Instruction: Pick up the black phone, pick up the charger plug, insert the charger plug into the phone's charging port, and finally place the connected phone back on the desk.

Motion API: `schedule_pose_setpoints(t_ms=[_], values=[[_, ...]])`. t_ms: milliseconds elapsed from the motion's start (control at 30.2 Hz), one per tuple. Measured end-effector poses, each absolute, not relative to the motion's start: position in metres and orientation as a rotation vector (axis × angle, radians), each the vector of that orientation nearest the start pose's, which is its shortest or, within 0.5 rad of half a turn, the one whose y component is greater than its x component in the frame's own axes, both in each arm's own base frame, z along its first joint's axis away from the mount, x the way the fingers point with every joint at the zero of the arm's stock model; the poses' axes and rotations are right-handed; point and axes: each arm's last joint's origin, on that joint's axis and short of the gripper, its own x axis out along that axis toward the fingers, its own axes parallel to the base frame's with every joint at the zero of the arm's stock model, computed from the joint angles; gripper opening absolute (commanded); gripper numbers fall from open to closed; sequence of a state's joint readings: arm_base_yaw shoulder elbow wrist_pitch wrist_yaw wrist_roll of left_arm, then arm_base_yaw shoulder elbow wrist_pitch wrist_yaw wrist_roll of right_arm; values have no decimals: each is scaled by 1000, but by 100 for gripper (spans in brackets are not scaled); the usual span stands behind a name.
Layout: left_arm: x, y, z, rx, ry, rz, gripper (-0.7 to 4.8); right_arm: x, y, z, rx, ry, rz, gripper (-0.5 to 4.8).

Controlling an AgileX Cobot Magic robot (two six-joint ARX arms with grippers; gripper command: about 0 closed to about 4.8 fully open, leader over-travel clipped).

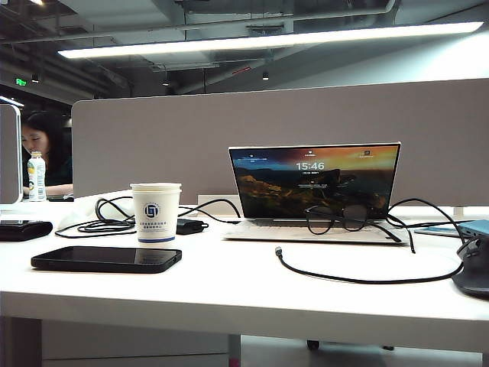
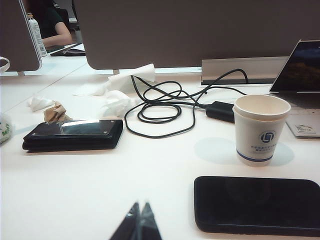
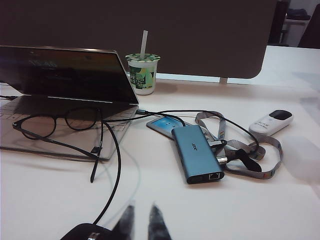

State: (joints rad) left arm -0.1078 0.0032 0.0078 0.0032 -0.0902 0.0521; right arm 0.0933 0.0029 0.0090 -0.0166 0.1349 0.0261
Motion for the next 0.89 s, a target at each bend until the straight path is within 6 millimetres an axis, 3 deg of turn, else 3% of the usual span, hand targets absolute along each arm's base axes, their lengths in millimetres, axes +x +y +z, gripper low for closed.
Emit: schedule_pose_setpoints(t_ms=[265,331,464,597,795,895], values=[[97,-8,167,51,-15,-17,-5,97,5,165,25,9,-42,42],[97,-8,167,51,-16,-17,-5,97,5,165,25,8,-42,-7],[97,-8,171,47,-53,-16,-5,96,5,169,37,7,-42,-6],[95,-8,182,19,-113,-15,-5,87,4,206,55,-92,-50,-6],[83,-5,224,-57,-189,38,-5,66,0,268,76,-203,-119,-6],[80,-3,242,-62,-187,70,-5,65,0,300,78,-213,-126,-6]])
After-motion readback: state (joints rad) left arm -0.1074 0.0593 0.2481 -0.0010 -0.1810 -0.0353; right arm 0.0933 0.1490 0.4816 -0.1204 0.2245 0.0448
